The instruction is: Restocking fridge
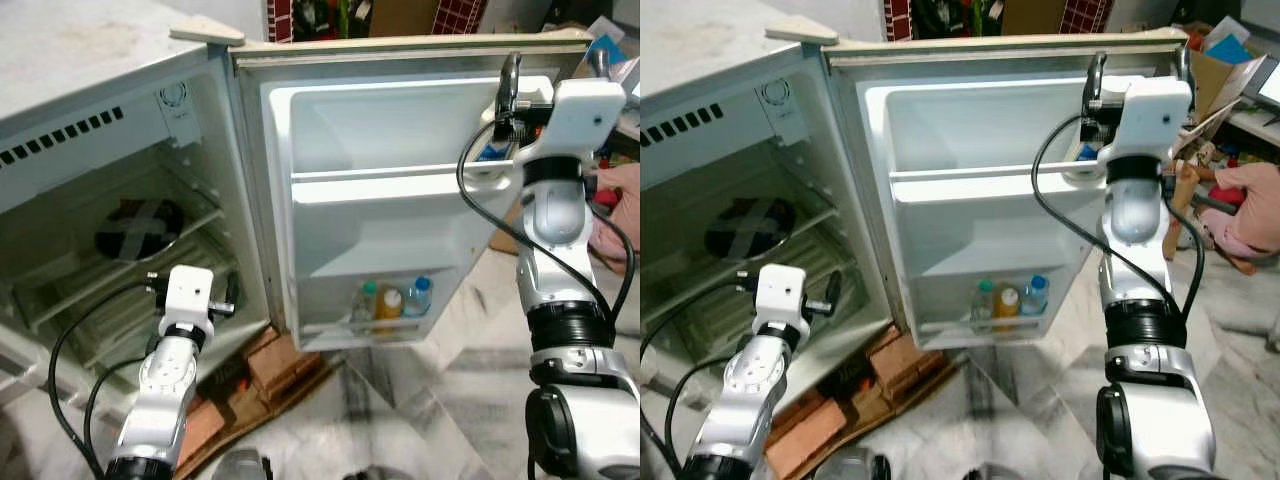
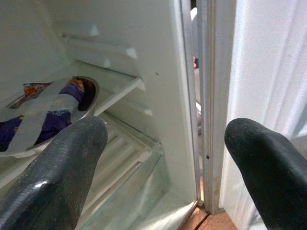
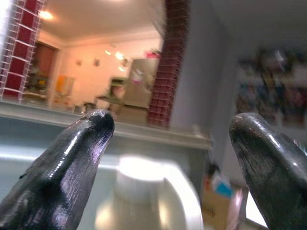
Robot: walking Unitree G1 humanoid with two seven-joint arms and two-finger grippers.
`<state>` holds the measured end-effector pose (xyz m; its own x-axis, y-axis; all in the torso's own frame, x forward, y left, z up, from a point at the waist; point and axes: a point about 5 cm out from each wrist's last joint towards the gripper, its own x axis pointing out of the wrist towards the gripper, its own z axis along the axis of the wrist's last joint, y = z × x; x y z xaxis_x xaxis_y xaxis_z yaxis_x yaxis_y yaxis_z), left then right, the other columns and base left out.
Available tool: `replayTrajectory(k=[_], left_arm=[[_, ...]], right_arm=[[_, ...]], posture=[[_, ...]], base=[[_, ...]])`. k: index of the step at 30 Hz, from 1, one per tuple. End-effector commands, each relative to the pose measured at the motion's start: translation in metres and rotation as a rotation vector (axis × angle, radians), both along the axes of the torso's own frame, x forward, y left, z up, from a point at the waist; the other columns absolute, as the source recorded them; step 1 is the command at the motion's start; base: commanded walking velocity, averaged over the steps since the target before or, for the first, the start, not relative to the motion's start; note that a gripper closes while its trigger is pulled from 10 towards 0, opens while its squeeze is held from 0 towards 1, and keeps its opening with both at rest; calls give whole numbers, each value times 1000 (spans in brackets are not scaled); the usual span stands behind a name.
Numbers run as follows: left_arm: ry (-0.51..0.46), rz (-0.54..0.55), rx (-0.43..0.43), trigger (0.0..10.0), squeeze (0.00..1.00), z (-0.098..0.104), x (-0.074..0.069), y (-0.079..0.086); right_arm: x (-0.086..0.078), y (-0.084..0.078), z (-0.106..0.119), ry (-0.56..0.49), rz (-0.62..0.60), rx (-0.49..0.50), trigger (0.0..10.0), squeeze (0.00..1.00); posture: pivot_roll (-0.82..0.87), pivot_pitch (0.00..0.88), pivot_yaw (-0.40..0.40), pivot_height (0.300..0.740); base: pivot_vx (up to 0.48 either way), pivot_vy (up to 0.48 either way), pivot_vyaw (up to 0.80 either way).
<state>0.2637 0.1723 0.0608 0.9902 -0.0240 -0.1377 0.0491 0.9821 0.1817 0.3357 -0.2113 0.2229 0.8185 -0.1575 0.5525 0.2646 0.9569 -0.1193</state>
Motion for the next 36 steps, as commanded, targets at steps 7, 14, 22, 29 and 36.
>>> replayTrajectory(k=[7,14,22,29,36], left_arm=[[-17,-5,0,10000,0,4,1,-3],[-13,0,0,10000,0,3,1,-2],[-9,2,-2,10000,0,2,1,-3],[-8,-2,1,10000,0,1,3,-3],[-1,-4,0,10000,0,0,2,-4]], right_arm=[[-27,21,-69,246,43,102,10000,855],[-35,20,-113,479,23,221,10000,0],[-34,29,-110,481,105,208,10000,0],[-32,35,-107,472,144,225,10000,0],[-31,41,-101,450,196,191,10000,0]], posture=[[76,44,-17,740],[77,43,-23,740],[72,41,-24,740],[71,43,-22,740],[69,48,-21,740]], base=[[0,-391,0],[0,-480,0],[0,-480,623],[0,-480,798],[0,-480,776]])
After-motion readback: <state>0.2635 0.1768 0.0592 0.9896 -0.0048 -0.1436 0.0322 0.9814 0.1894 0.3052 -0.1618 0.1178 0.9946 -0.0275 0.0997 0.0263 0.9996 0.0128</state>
